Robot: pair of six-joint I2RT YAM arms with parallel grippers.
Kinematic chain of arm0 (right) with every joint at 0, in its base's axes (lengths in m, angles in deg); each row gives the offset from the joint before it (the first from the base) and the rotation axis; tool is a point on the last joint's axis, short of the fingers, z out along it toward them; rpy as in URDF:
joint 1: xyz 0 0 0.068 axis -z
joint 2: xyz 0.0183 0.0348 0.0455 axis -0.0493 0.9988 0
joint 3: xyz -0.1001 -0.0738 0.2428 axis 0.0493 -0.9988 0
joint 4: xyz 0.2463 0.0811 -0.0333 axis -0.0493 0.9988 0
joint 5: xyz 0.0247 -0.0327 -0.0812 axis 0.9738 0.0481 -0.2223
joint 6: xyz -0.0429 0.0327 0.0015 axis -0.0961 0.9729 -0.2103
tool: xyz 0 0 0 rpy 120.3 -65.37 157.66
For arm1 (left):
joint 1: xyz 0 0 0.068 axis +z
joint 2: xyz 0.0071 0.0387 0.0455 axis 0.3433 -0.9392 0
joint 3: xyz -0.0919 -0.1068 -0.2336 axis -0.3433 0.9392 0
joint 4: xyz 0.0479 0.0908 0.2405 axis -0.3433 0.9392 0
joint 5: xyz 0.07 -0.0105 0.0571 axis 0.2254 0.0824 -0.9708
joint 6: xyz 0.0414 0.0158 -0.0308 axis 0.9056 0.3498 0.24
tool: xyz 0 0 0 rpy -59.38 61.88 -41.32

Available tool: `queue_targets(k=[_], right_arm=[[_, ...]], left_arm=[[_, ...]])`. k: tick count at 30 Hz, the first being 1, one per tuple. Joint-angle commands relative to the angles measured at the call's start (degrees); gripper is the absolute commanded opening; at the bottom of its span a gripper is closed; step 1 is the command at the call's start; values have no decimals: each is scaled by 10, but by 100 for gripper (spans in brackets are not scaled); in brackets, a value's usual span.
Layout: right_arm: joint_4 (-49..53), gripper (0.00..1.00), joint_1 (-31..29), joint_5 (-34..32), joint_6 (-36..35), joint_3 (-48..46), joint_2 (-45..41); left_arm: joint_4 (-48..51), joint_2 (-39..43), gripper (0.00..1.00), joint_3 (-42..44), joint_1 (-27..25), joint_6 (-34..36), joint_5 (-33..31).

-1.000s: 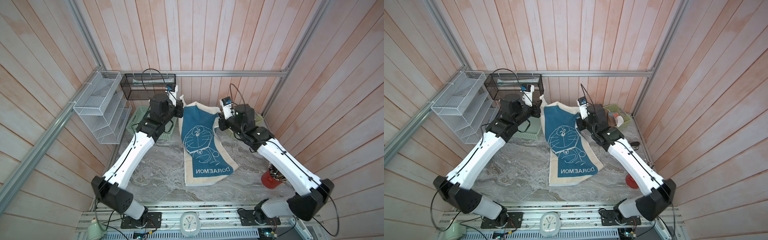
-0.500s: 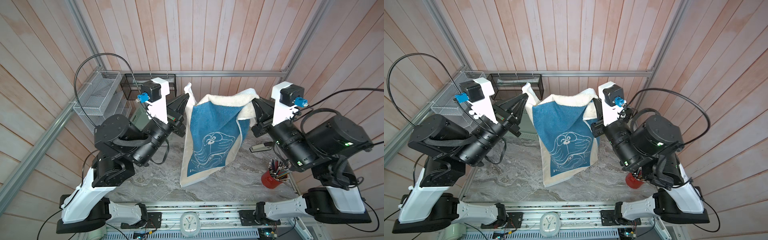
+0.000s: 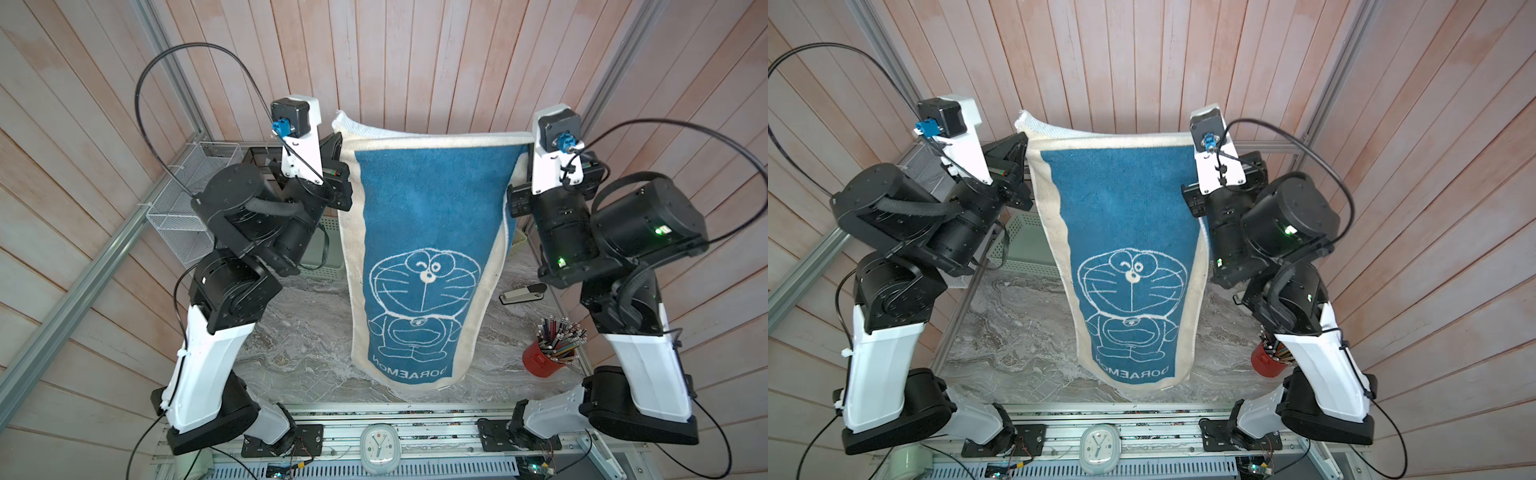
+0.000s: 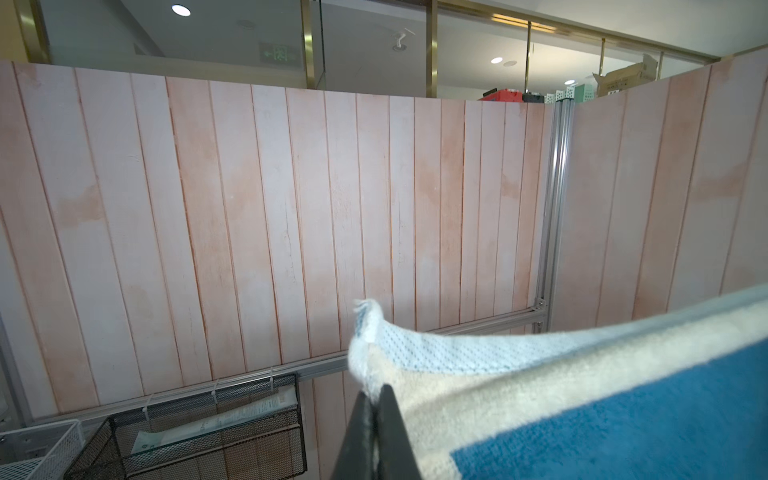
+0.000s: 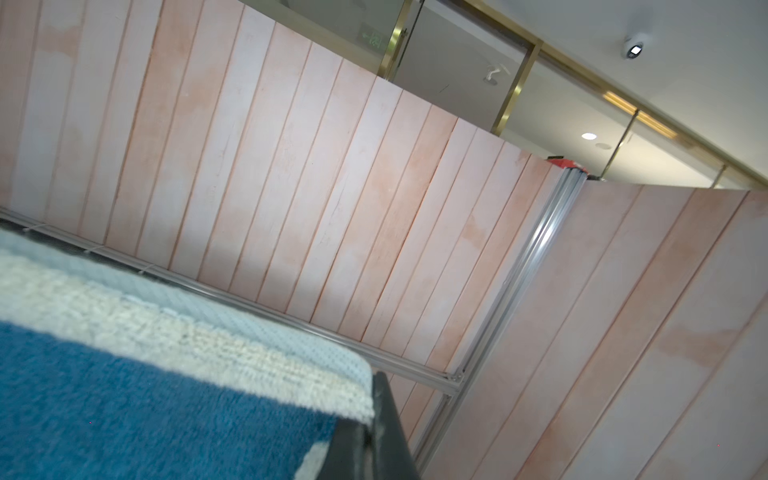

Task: Fold and stack the towels
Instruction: 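Lift the towel high by its far edge with both grippers, then lay the towel flat on the table, drawing both grippers toward the robot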

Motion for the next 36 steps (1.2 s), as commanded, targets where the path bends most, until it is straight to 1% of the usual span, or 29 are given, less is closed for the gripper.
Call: queue_targets(k=[1,2,4,6,9,12,16,20,22,25,27,30,33,36], right_arm=[[62,0,89,90,56,58,55],[69,0,118,112,72,57,65],[99,0,175,173,126,54,80],[124,0,231,240,180,37,90],[118,0,288,307,214,-33,99],[98,0,335,355,236,-94,119],[77,0,378,401,254,-129,168],[63,0,387,421,260,-159,208],[68,0,385,442,279,-196,208],[34,0,378,460,313,-322,171],[-16,0,366,464,337,-443,128],[-61,0,342,465,370,-585,79],[-62,0,322,465,397,-682,52],[-39,0,306,488,421,-745,40]], left_arm=[[46,-32,0,-22,84,-43,92],[45,-39,0,-17,107,-56,117],[35,-45,0,7,141,-74,150],[7,-45,0,56,173,-88,181],[-31,-60,0,110,211,-104,217],[-70,-96,0,147,236,-117,239],[-115,-162,0,167,255,-127,256],[-122,-225,0,170,264,-135,272],[-133,-233,0,207,263,-138,284],[-172,-211,0,317,258,-164,296],[-206,-186,0,410,248,-171,293],[-239,-154,0,525,227,-189,291],[-268,-128,0,629,203,-219,293],[-286,-114,0,719,179,-252,290]])
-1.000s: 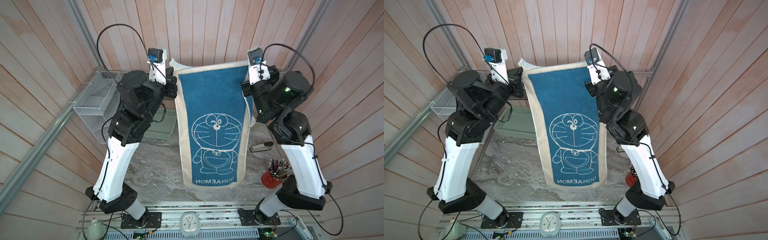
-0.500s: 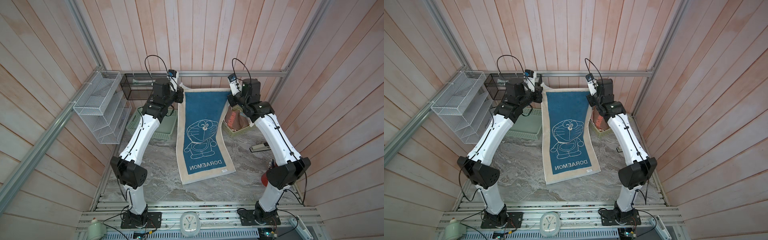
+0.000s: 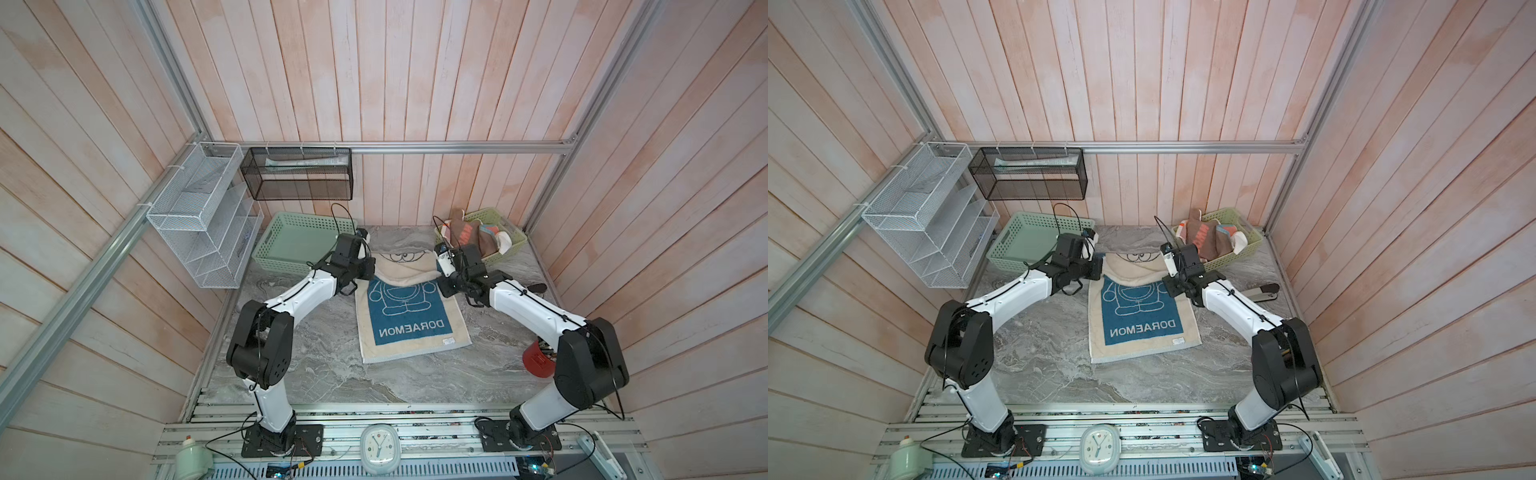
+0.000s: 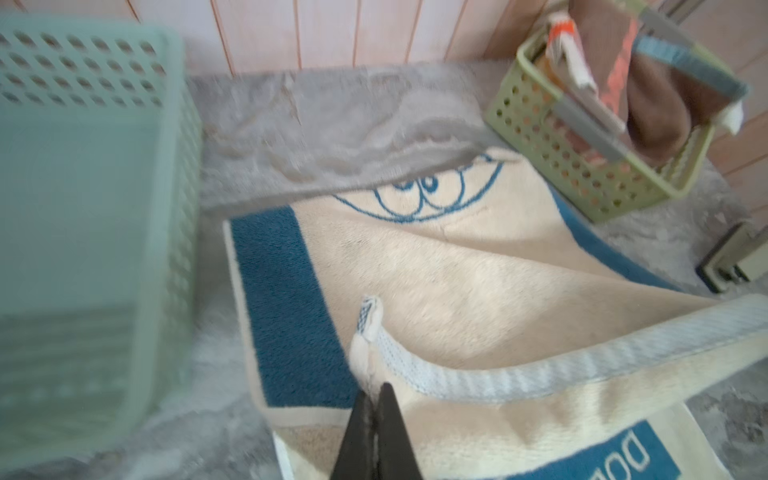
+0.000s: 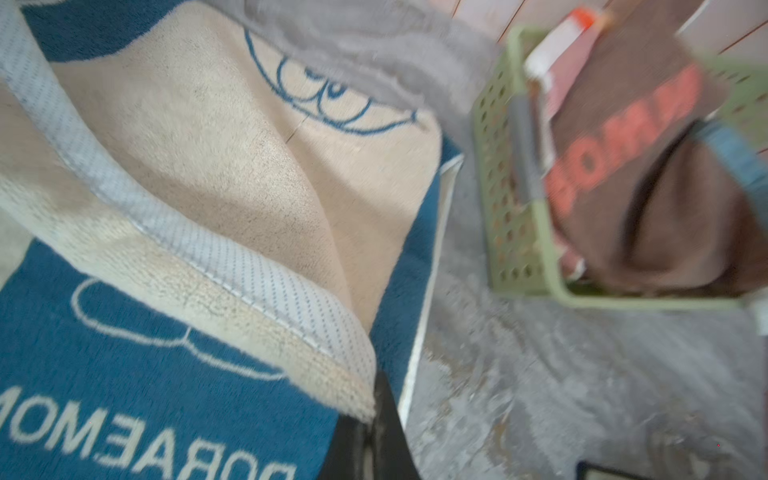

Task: Fold and stack the towels
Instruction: 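Lay the towel flat on the table, drawing both grippers toward the robot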

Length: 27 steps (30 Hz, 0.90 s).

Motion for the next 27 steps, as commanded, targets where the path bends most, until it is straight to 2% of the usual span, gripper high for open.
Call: queue_targets(k=[1,9,13,17,21,23,27], right_arm=[[-6,0,-13,30,61,-52,-25],[-10,0,-56,102,183,-177,-49],[-42,0,-101,129,249,-222,-48],[-47,0,-152,127,295,-224,-43],[-10,0,-155,80,274,-182,-50],[28,0,-133,48,241,-136,-48],[88,0,-58,37,156,-12,-20]], left_arm=[[-56,35,0,78,-22,-61,5],[-90,92,0,254,-66,-136,2],[-79,112,0,299,-67,-130,-7],[-60,118,0,302,-54,-100,-14],[-44,135,0,269,-22,-72,6],[-29,146,0,233,-5,-56,11],[0,151,0,128,35,-23,31]])
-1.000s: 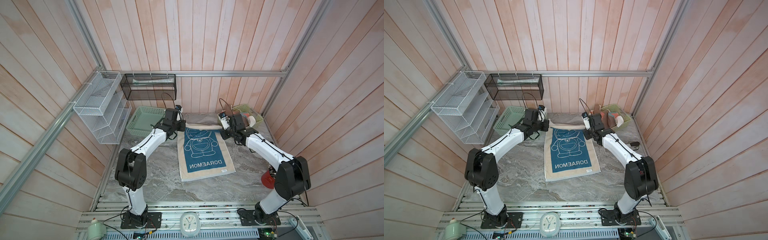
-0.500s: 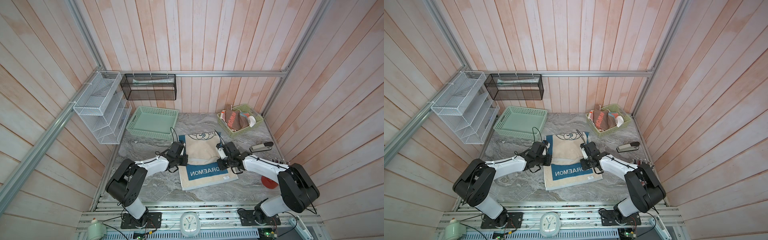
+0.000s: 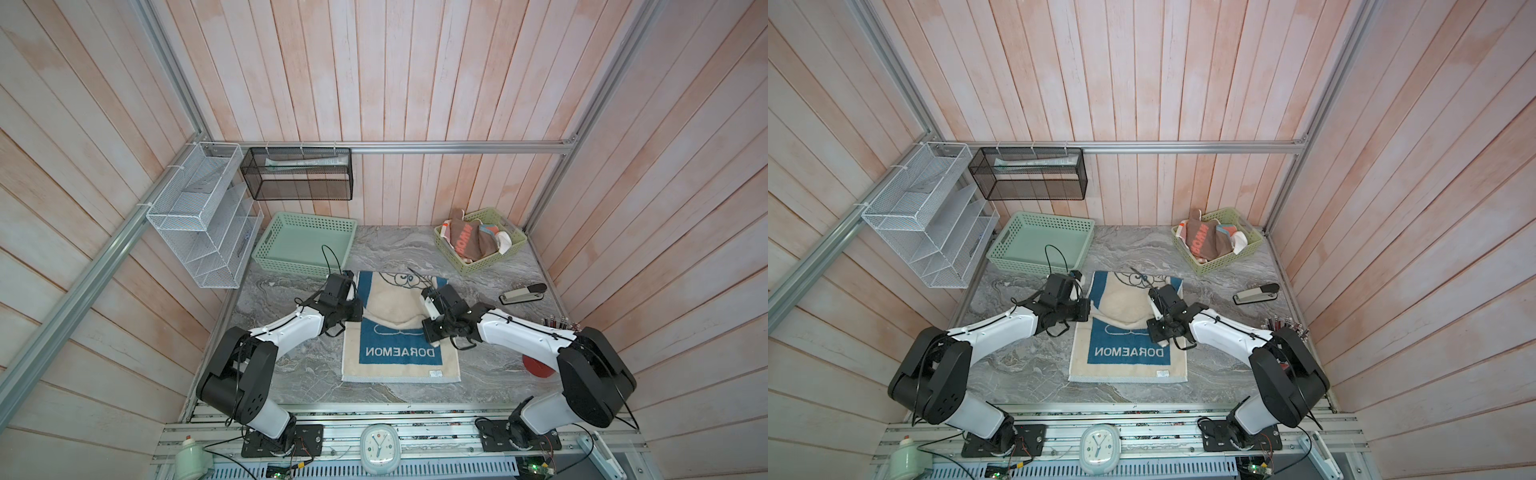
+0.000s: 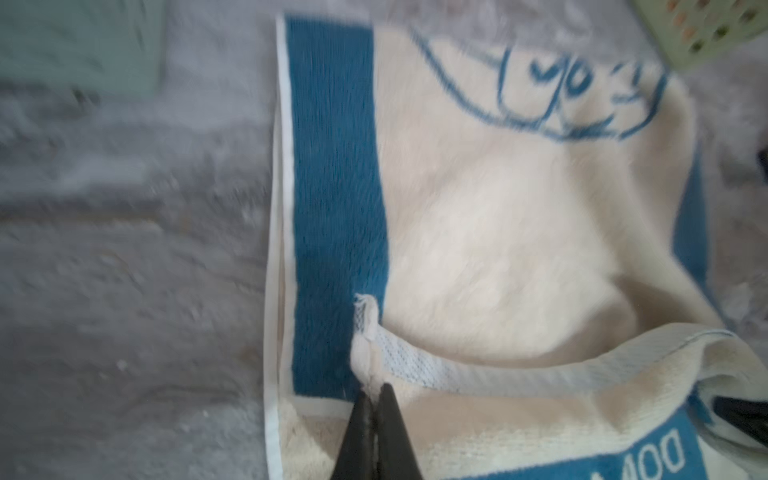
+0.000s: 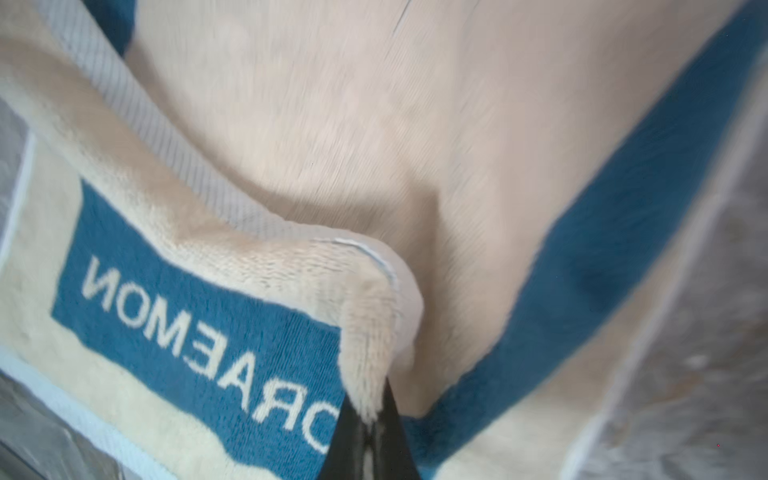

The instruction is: Fold and stack the towels

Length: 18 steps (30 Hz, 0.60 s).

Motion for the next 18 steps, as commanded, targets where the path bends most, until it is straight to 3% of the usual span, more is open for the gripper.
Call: queue_targets(k=[1,10,18], right_arm=[[54,0,55,-41,-82,116,25],[127,0,133,-106,-212,473,185],[215,0,162,-143,-286,815,366]], left_arm=[[16,16,0,-102,32,45,24],[96,-121,0,-424,104,82,65],[128,-233,0,-593,138,82,95]])
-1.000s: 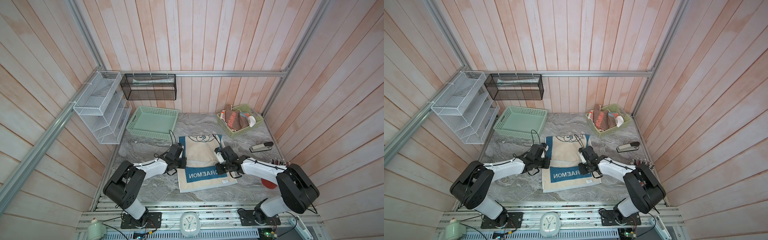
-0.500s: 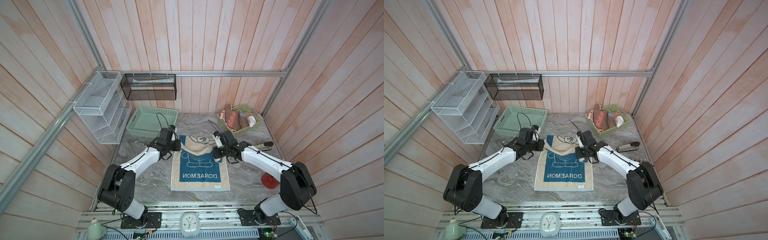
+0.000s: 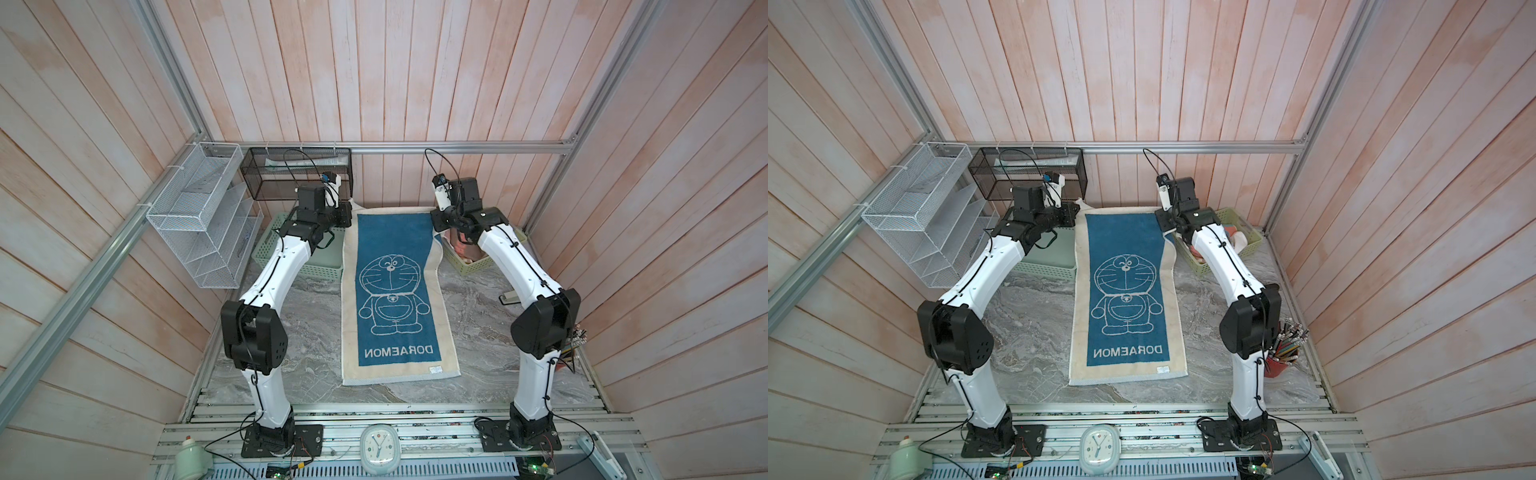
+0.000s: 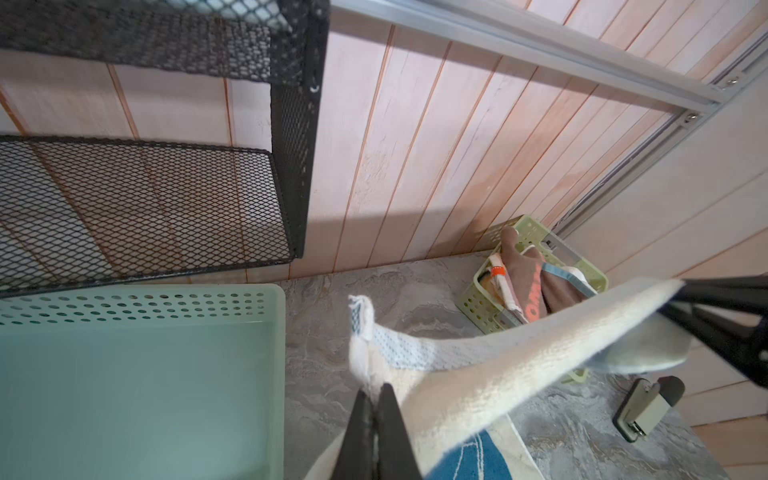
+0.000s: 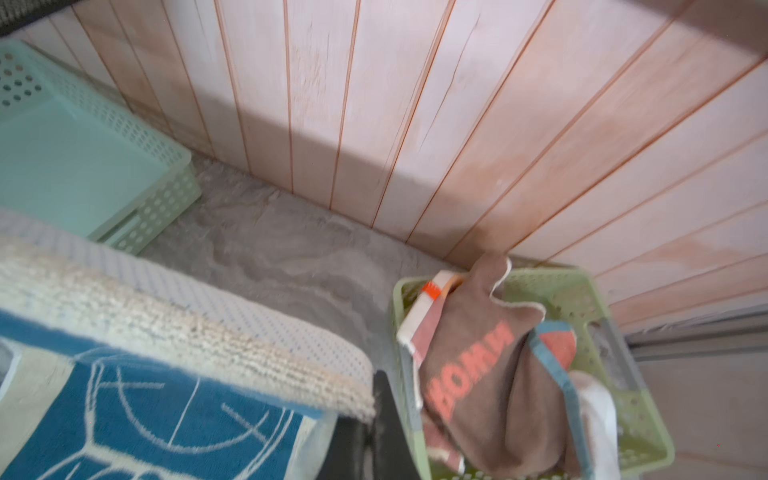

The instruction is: Fold and stack the towels

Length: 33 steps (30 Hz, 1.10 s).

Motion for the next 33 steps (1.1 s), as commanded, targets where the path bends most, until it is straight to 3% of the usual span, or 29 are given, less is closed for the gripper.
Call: queue_targets(k=[1,4,10,14,19,24,27,28,30,33], right_arm=[[92,0,25,-47,-47,140,76],[116,0,28,-44,-54,219,120],[111,0,24,-23,-37,81,47],[96,0,15,-19,-30,-65,-48],[17,0,-18,-14,-2,-370,-224],[-16,0,-51,72,57,-571,-344],[2,14,-69,136,76,-618,-366],[14,22,-72,164,78,-626,-371],[35,34,-72,197,91,-637,-380],[57,41,-72,232,106,-646,-401]], left_arm=[[38,-35,0,-58,18,13,6],[43,-56,0,-80,20,14,13],[11,-17,0,4,19,12,24],[-30,63,0,130,17,7,38],[-63,202,0,326,4,-15,39],[-102,328,0,549,-20,-74,33],[-122,369,0,643,-30,-116,41],[-127,381,3,670,-35,-131,43],[-125,400,23,706,-41,-149,47],[-98,435,38,734,-41,-162,45]])
